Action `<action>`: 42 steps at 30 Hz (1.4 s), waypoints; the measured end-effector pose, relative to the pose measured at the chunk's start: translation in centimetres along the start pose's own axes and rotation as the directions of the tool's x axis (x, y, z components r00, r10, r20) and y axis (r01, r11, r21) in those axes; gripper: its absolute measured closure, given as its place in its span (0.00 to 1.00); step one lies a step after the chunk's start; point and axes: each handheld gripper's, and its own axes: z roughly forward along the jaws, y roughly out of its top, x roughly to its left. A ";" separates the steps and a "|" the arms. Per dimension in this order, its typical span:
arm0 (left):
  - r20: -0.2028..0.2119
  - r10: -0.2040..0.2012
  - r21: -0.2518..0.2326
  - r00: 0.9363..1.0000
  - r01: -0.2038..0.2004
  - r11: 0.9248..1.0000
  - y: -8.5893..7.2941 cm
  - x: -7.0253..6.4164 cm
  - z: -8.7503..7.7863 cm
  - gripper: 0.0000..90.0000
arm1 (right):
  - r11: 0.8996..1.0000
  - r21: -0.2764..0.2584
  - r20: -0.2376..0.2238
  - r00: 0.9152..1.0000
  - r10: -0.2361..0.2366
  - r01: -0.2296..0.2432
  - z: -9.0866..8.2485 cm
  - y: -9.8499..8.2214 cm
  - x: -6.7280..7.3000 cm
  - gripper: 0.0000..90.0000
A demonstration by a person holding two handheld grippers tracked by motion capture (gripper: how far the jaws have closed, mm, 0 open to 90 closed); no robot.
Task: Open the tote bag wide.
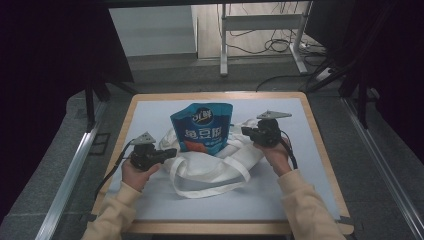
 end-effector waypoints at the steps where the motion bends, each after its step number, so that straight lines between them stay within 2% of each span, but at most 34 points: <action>1: -0.014 0.003 -0.003 1.000 -0.003 1.000 0.0 0.0 -0.3 0.99 | 1.000 -0.009 -0.003 1.000 -0.008 0.008 -0.3 0.0 0.1 0.99; 6: -0.082 0.027 -0.006 0.996 -0.028 1.000 -0.4 0.2 -1.7 0.98 | 0.998 -0.027 -0.030 0.998 -0.049 0.049 -2.3 -1.0 0.8 0.98; 9: -0.128 0.062 0.000 0.990 -0.063 0.998 -1.0 -0.1 -2.2 0.97 | 0.997 -0.037 -0.039 0.997 -0.065 0.064 -3.5 -2.0 0.9 0.97; 12: -0.125 0.060 0.004 0.990 -0.060 0.998 -1.7 -0.1 -2.5 0.95 | 0.996 -0.054 -0.041 0.997 -0.072 0.070 -5.0 -3.1 0.8 0.94; 15: -0.129 0.044 0.009 0.991 -0.044 0.999 -2.2 0.0 -2.9 0.91 | 0.995 -0.048 -0.039 0.995 -0.088 0.086 -6.2 -4.0 0.6 0.83; 17: -0.144 0.047 0.020 0.988 -0.044 0.999 -2.5 -0.1 -3.2 0.82 | 0.995 -0.047 -0.030 0.995 -0.095 0.093 -7.0 -4.8 0.5 0.73; 19: -0.185 0.068 0.030 0.980 -0.064 0.998 -3.1 -0.6 -3.5 0.72 | 0.995 -0.048 -0.018 0.995 -0.094 0.093 -7.6 -5.6 0.4 0.64; 20: -0.190 0.070 0.028 0.979 -0.065 0.997 -3.3 -0.7 -3.7 0.67 | 0.995 -0.048 -0.009 0.996 -0.093 0.092 -7.9 -5.9 0.3 0.61; 22: -0.181 0.051 0.020 0.982 -0.048 0.999 -3.9 -0.7 -4.1 0.60 | 0.995 -0.051 -0.001 0.996 -0.087 0.087 -8.5 -6.6 0.1 0.57; 24: -0.189 0.030 0.019 0.981 -0.026 0.999 -4.6 -0.6 -4.3 0.53 | 0.996 -0.046 0.011 0.997 -0.072 0.073 -9.1 -7.4 -0.2 0.55; 25: -0.202 0.032 0.024 0.979 -0.028 0.999 -4.8 -0.6 -4.4 0.51 | 0.997 -0.043 0.019 0.997 -0.071 0.071 -9.2 -7.8 -0.4 0.55; 28: -0.189 0.017 0.025 0.982 -0.012 1.000 -5.5 -0.6 -4.6 0.48 | 0.998 -0.023 0.033 0.998 -0.052 0.052 -9.2 -8.8 -0.9 0.52; 32: -0.207 0.023 0.041 0.978 -0.014 0.999 -6.0 -0.3 -4.5 0.46 | 0.999 0.026 0.045 0.999 -0.030 0.029 -8.5 -10.1 -1.7 0.51; 37: -0.199 0.013 0.050 0.980 -0.003 0.999 -6.3 0.1 -4.0 0.46 | 0.998 0.062 0.051 0.998 -0.023 0.020 -7.7 -10.7 -1.9 0.49; 42: -0.205 0.013 0.053 0.979 -0.003 0.999 -6.3 0.2 -3.8 0.45 | 0.998 0.060 0.055 0.998 -0.023 0.019 -7.7 -10.7 -1.9 0.48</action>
